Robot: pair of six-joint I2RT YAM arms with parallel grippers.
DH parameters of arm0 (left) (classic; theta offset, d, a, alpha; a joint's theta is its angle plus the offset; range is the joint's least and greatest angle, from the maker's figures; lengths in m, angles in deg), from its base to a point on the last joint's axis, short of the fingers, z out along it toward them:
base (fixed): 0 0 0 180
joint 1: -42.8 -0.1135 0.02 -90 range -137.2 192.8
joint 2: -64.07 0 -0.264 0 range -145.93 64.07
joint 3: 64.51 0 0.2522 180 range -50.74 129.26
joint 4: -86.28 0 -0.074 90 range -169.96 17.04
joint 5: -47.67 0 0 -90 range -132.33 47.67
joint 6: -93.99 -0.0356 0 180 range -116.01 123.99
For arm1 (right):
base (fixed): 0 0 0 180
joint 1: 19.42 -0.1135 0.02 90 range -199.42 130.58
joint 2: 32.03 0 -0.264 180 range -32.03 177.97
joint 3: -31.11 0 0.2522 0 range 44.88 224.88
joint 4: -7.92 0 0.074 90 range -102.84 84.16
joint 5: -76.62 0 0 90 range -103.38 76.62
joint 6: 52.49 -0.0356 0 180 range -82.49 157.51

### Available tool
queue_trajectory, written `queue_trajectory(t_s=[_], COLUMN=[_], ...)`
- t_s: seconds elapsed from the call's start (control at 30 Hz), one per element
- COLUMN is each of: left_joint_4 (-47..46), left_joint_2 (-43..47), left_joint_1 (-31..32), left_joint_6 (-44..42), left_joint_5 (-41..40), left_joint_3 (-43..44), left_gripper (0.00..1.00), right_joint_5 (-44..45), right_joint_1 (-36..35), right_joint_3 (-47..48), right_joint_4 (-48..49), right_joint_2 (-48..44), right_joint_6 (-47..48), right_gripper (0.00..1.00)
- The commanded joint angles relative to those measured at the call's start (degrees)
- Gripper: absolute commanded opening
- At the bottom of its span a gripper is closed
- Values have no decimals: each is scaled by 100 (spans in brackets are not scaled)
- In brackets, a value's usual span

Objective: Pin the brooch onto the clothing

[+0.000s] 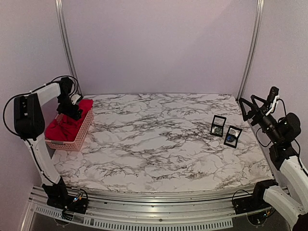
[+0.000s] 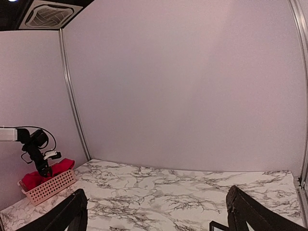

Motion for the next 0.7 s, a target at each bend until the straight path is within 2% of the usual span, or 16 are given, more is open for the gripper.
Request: queue_trajectory(t_s=[0.0,0.07,0.13,0.17,0.2,0.23,0.27,0.37,0.53,0.67], left_joint_4=[344,372,505,584,615,617,586,442,259,396], left_joint_2=[-758,-1111,-1361,-1403,-1380,-1301,-1143,-303,1577,2681], left_joint_1=[-49,-55,-88,-123,-160,-210,-254,-356,-292,196], left_joint_6=[262,362,377,357,322,318,338,334,183,13], left_joint_5=[280,250,252,289,331,335,323,255,235,396], left_joint_3=[447,579,721,765,784,781,767,648,776,1351], left_gripper=[100,96,83,68,36,8,0,0,0,0], right_joint_5=[-207,-246,-258,-258,-259,-258,-251,-252,-571,-983], right_joint_1=[-29,-29,-35,-34,-35,-35,-29,-34,-30,-47], right_joint_3=[128,134,138,146,154,163,173,212,395,676], right_joint_4=[193,192,168,154,121,87,52,-43,-91,-45], right_joint_2=[235,286,301,287,250,228,194,71,30,204], right_joint_6=[-76,-72,-72,-59,-51,-26,-7,16,-102,-310], right_gripper=[99,99,99,99,99,99,99,99,99,99])
